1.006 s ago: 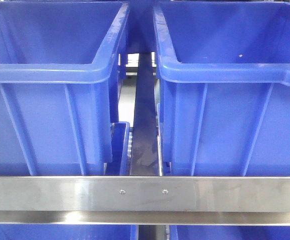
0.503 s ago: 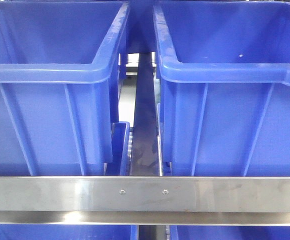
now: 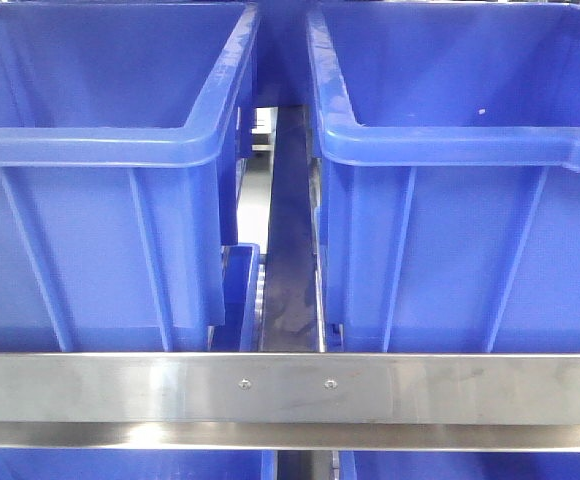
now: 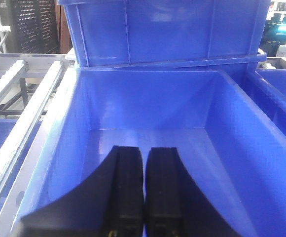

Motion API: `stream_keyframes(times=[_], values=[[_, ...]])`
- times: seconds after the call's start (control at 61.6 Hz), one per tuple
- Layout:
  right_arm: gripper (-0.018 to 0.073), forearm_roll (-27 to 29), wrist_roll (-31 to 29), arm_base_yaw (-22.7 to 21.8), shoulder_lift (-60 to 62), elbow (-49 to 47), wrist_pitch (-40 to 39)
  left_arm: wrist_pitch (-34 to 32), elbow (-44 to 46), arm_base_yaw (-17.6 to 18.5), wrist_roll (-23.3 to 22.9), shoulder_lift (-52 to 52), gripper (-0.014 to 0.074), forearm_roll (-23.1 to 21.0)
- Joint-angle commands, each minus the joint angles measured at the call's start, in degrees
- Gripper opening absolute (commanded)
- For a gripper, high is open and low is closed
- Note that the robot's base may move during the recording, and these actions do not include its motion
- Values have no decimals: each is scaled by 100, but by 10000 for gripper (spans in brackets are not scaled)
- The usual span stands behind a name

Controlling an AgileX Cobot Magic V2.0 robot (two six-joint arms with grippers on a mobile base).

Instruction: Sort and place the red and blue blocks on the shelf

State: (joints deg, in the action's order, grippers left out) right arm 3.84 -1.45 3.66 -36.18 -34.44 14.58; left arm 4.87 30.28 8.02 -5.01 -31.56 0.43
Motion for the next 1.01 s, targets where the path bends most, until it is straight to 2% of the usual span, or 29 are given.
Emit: stream_keyframes(times=[0.0, 0.211, 0.39, 0.487, 0.665, 0.99], values=[[57, 26, -6, -35, 90, -45, -528, -521, 165, -4, -24, 11, 122, -43], [57, 36, -106, -379, 854, 296, -621, -521, 165, -4, -24, 11, 123, -43], [57, 220, -997, -472, 1642, 975, -724, -521, 165, -4, -24, 11, 122, -43], [57, 469, -986, -472, 1897, 1443, -819, -521, 165, -4, -24, 11, 122, -43], [57, 476, -921, -472, 2565, 2212, -1048, -521, 165, -4, -24, 11, 122, -43], [57, 153, -275, -472, 3642, 3389, -1592, -521, 165, -4, -24, 11, 122, -43]])
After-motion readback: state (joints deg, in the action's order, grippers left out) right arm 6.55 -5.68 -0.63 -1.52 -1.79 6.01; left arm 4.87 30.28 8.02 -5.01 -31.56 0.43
